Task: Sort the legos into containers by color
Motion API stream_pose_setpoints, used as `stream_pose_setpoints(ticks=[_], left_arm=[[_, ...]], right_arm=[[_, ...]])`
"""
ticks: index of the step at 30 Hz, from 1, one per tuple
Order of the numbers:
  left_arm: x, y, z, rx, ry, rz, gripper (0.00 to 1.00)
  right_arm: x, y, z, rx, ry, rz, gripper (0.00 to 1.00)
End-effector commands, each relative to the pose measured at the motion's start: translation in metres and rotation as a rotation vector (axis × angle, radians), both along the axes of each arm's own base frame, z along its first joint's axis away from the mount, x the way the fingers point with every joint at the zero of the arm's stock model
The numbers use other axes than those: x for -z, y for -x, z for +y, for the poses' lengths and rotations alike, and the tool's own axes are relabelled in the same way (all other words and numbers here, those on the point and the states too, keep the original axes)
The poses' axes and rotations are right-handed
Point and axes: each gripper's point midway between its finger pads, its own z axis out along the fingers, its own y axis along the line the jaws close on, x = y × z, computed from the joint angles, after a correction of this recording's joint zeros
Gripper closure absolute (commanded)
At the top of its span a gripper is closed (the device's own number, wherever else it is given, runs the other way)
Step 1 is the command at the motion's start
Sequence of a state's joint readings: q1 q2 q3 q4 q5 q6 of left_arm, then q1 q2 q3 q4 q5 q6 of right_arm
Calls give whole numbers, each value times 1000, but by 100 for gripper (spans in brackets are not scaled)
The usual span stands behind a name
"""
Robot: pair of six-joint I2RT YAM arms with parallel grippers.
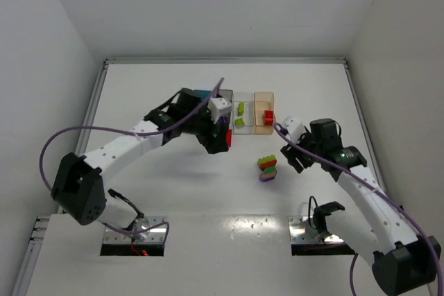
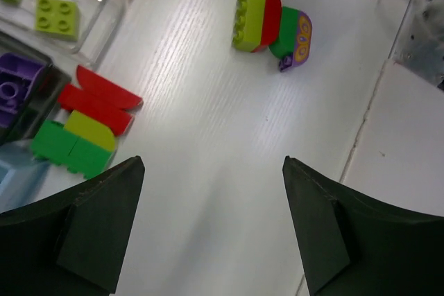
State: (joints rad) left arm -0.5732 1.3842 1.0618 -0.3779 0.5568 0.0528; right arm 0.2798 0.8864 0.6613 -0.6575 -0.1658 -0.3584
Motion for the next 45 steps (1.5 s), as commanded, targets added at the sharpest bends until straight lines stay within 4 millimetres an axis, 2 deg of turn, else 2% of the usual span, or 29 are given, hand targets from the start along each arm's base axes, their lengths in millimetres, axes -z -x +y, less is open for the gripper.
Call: stream_pose_setpoints(ticks=[1,2,3,4,6,7,10,11,14,16,17,18,19,22,24,26,27,28,35,42,45], left_arm=[[-1,-9,-25,43,-101,-92,13],[3,-13,-28,27,-136,-103,16],[7,-19,-39,24,-150,-94,17],[10,-14,-52,33,-151,-88,17],[11,-23,-69,-4,-159,-119,20],[15,-19,-89,-5,-164,-110,21],[19,-26,-114,-71,-188,-128,24],[35,-21,-124,-79,-216,-108,25],[41,-9,-150,-88,-212,-112,25],[58,-7,-164,-111,-220,-79,25],[52,-9,-167,-112,-208,-86,25],[56,-5,-174,-120,-201,-63,25],[67,-7,-175,-136,-219,-51,25],[79,0,-186,-122,-225,-24,25],[82,10,-195,-106,-226,-17,25],[92,9,-198,-114,-237,0,25],[89,6,-199,-131,-229,-2,25],[98,7,-199,-131,-244,5,25],[110,6,-213,-114,-248,12,25],[126,5,-209,-141,-282,32,25],[136,5,-203,-163,-309,42,32]], right_arm=[[-10,-10,-33,141,74,-87,38],[-10,-11,-42,186,92,-90,38],[-17,-20,-48,230,101,-131,38],[-20,-24,-65,337,136,-154,38],[-23,-26,-78,413,163,-171,38],[-29,-28,-90,475,171,-200,38],[-45,-30,-104,554,186,-252,36],[-56,-32,-109,587,179,-283,35],[-81,-32,-122,672,176,-356,33],[-96,-29,-129,734,164,-405,32],[-103,-30,-128,742,149,-418,32],[-108,-27,-133,769,153,-433,30],[-113,-27,-136,795,148,-443,27],[-132,-25,-135,825,100,-463,24],[-134,-25,-133,823,74,-458,24],[-133,-25,-133,824,71,-456,24],[-133,-25,-133,824,70,-456,24],[-133,-26,-132,817,65,-454,24],[-130,-28,-128,798,55,-440,24],[-130,-28,-126,791,50,-438,24],[-130,-28,-126,791,50,-438,24]])
